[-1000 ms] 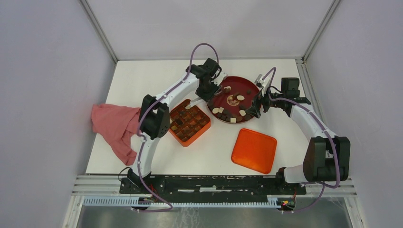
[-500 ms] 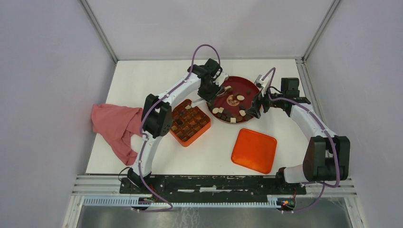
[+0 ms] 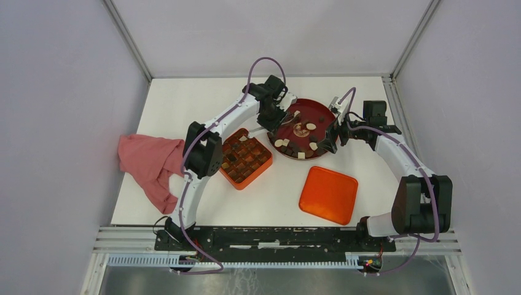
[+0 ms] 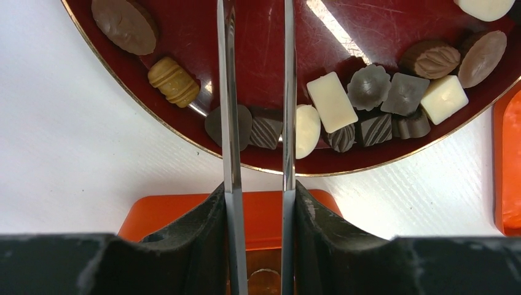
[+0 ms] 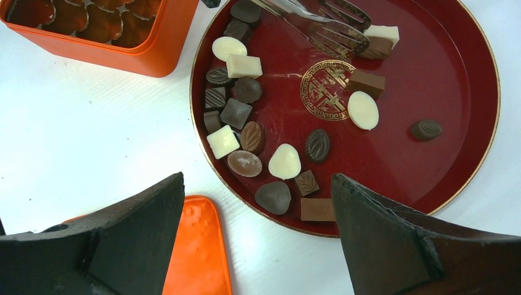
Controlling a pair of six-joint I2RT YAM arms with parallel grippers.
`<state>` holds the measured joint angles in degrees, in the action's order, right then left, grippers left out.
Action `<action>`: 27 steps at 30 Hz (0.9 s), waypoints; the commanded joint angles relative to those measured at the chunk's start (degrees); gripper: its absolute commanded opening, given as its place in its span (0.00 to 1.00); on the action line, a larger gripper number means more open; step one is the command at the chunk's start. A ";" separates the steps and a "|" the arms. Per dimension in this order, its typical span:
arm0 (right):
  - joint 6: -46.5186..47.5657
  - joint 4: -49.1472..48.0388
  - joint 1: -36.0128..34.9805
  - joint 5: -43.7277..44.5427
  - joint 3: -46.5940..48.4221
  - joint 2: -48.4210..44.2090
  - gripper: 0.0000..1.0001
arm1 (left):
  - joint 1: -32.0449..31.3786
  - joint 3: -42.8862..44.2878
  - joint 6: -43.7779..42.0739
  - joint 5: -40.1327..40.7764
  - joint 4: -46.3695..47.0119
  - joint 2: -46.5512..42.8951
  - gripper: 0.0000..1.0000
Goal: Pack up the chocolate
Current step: Pick up the fake chocolate from the plate.
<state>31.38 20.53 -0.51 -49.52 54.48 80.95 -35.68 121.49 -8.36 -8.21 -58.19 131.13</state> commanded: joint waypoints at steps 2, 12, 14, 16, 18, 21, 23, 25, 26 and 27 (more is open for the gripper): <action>0.87 -0.46 0.16 -1.72 2.47 0.35 0.94 | 0.13 3.31 -0.77 -2.90 2.15 0.58 0.43; 1.10 -0.19 0.16 -1.72 2.64 0.46 0.95 | -1.12 5.15 2.20 -0.60 3.25 3.35 0.42; 1.14 -0.12 0.16 -1.81 2.64 0.58 0.95 | -1.29 5.37 2.91 -0.26 3.43 3.72 0.42; 1.23 -0.03 0.16 -1.81 2.74 0.53 0.95 | -1.72 5.51 3.49 0.53 3.39 4.02 0.42; 1.26 0.08 0.16 -1.89 2.75 0.53 0.95 | -1.92 5.59 4.14 1.64 3.39 4.29 0.42; 1.40 0.25 0.17 -1.97 2.80 0.53 0.95 | -2.03 5.60 5.19 2.87 3.45 4.45 0.40; 1.42 0.21 0.16 -1.99 2.83 0.44 0.95 | -2.02 5.60 5.93 3.64 3.56 4.56 0.38; 1.44 0.22 0.16 -1.99 2.83 0.48 0.94 | -2.09 5.68 6.51 3.89 3.59 4.54 0.33; 1.49 0.21 0.15 -1.99 2.83 0.44 0.94 | -2.03 5.69 6.80 3.90 3.69 4.43 0.30; 1.45 0.25 0.16 -1.99 2.83 0.40 0.95 | -2.10 5.76 7.01 3.82 3.70 4.46 0.25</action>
<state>31.83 21.08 -0.51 -50.15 55.07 81.47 -37.65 124.16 -4.43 -5.78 -56.42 135.76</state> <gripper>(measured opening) 0.943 0.407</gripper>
